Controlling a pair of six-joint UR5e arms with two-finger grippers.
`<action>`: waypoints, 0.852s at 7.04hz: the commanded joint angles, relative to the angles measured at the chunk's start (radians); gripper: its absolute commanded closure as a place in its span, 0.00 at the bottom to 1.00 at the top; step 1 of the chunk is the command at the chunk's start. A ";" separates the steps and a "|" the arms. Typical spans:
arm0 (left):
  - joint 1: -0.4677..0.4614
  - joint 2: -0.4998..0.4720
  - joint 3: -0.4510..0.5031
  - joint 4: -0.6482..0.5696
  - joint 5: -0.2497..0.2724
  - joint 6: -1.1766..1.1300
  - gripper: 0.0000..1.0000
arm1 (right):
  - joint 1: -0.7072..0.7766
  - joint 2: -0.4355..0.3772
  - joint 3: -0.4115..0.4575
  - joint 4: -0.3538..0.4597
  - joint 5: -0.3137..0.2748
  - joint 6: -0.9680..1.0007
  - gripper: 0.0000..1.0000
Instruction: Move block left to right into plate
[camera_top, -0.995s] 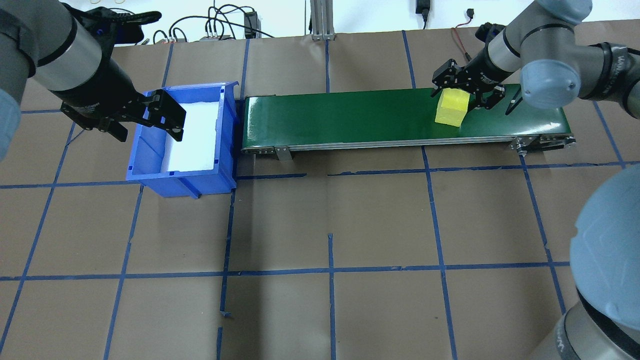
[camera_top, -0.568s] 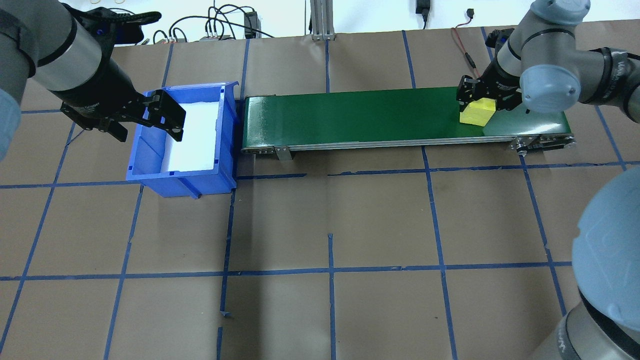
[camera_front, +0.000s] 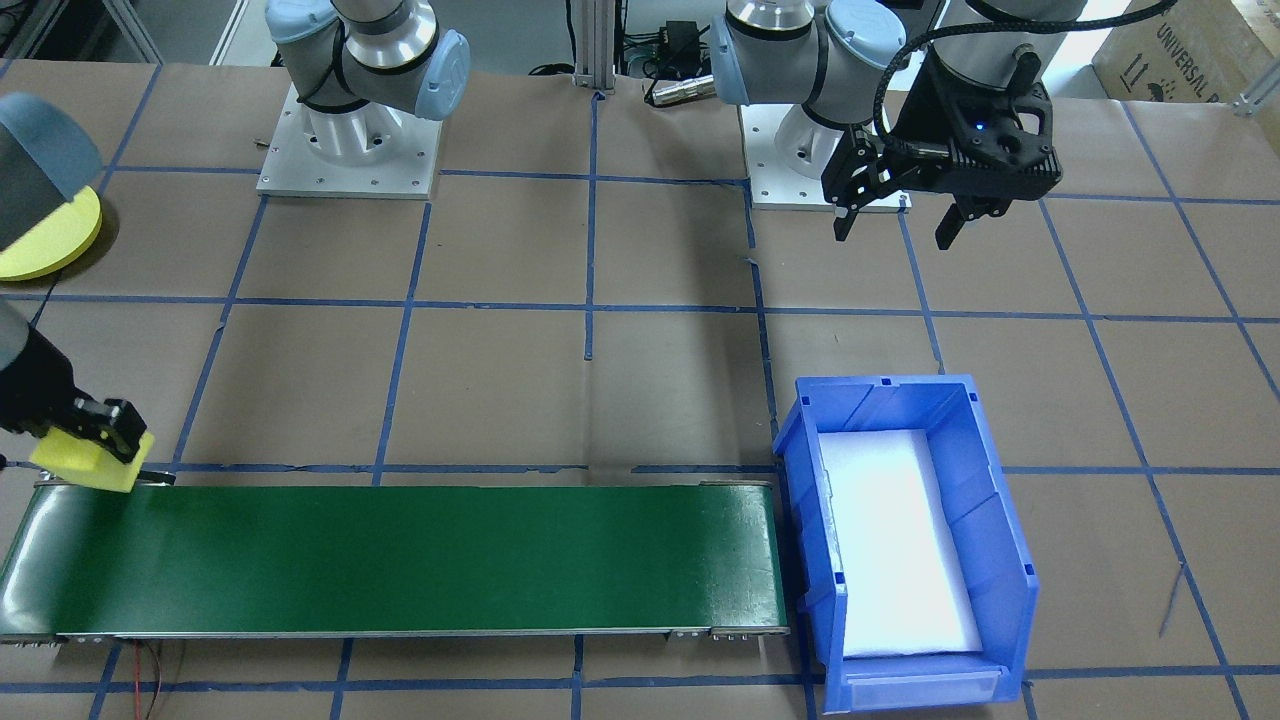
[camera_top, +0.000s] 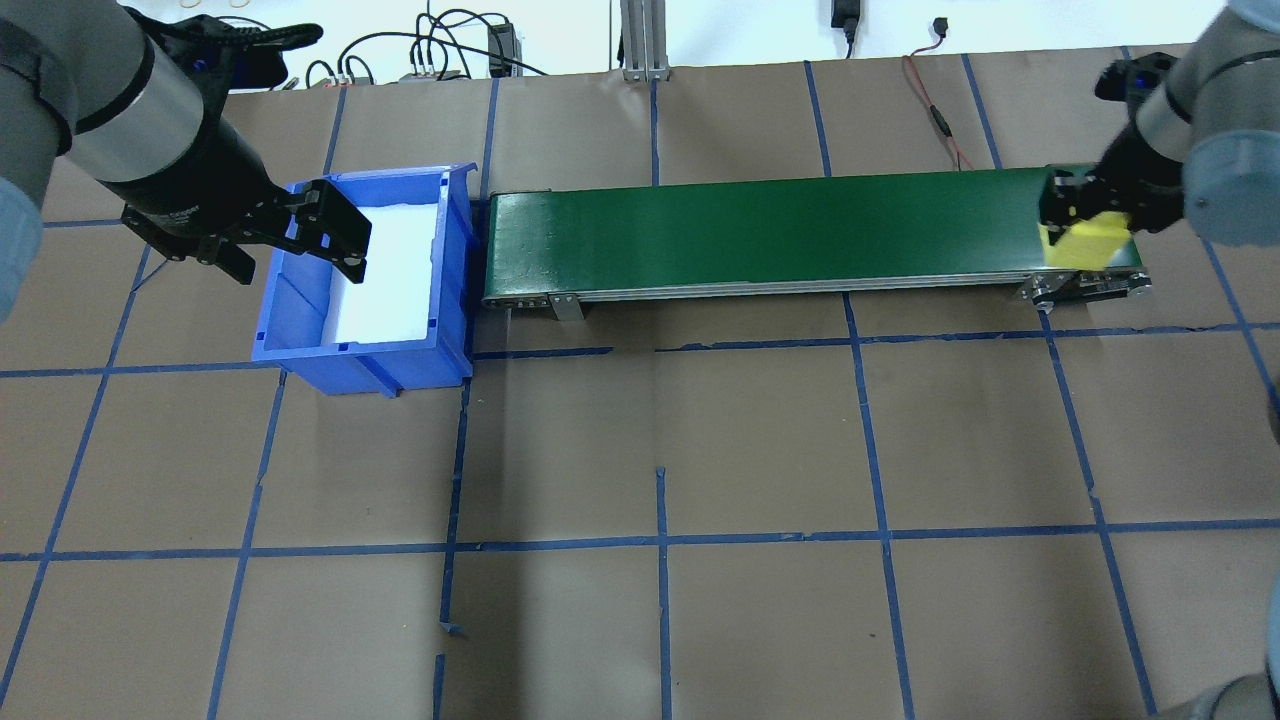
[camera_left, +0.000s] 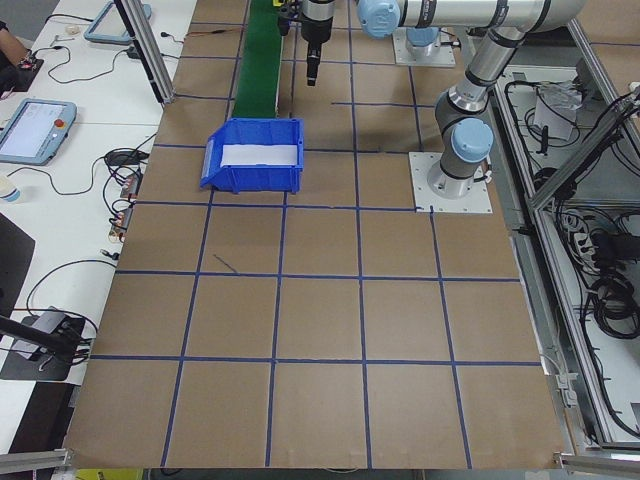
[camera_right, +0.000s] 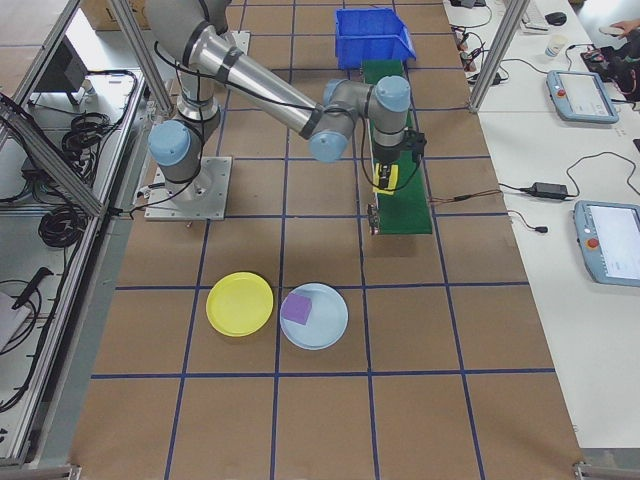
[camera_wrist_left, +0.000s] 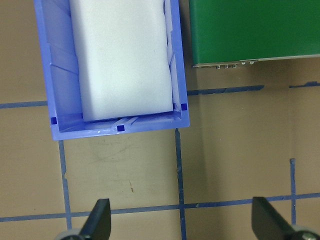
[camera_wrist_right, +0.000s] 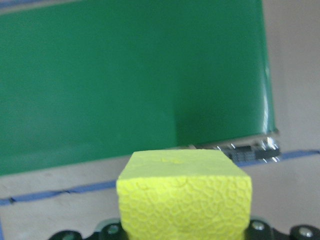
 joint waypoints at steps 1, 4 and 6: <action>0.000 0.000 0.000 -0.002 0.000 0.000 0.00 | -0.200 -0.187 0.172 0.050 -0.114 -0.233 0.77; -0.002 0.000 0.000 -0.002 0.000 0.000 0.00 | -0.617 -0.192 0.284 0.048 -0.135 -0.596 0.76; -0.002 0.000 -0.002 -0.003 0.002 0.000 0.00 | -0.786 -0.186 0.320 0.029 -0.132 -0.721 0.75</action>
